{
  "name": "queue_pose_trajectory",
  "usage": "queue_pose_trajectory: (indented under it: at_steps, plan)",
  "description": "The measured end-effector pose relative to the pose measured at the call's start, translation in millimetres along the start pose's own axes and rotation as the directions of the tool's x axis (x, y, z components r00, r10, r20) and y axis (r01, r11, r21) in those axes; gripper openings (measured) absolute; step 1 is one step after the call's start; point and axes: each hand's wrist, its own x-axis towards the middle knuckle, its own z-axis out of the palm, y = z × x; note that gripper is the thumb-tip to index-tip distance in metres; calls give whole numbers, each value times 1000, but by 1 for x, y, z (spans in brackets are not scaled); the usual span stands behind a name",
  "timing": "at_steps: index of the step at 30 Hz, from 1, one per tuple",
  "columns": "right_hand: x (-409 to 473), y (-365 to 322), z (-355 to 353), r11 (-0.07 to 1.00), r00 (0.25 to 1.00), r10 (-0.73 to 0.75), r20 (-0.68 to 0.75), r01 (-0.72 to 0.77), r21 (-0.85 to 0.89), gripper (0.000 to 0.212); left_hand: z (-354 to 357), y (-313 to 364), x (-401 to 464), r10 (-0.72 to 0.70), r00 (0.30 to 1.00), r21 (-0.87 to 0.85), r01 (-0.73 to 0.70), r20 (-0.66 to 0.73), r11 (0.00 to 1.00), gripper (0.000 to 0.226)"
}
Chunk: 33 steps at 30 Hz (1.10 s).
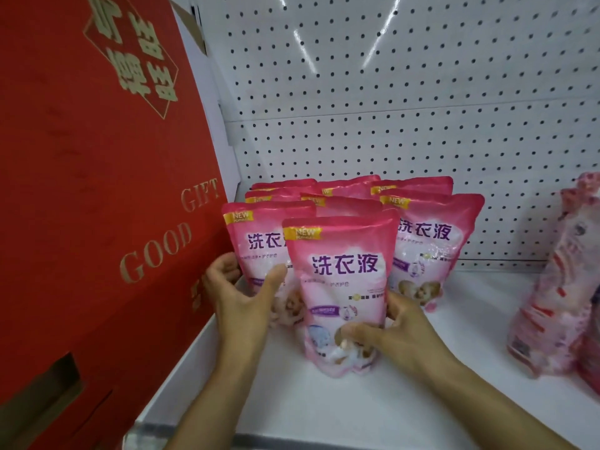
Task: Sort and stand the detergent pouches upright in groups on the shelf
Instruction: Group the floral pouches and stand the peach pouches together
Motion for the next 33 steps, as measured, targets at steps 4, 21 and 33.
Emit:
queue_pose_trajectory:
  at_steps: [4,21,33]
  plan:
    - [14,7,-3,998,987,-6,-158,-5,-67,53,4,-14,27,-165,952,59,155,258,986,88]
    - [33,19,9,979,963,-57,-262,3,-202,73,-10,-41,41,-76,933,20,73,351,997,59]
    - [2,-4,7,967,979,-116,-170,72,-244,67,-21,-37,26,-83,920,110,44,382,993,90]
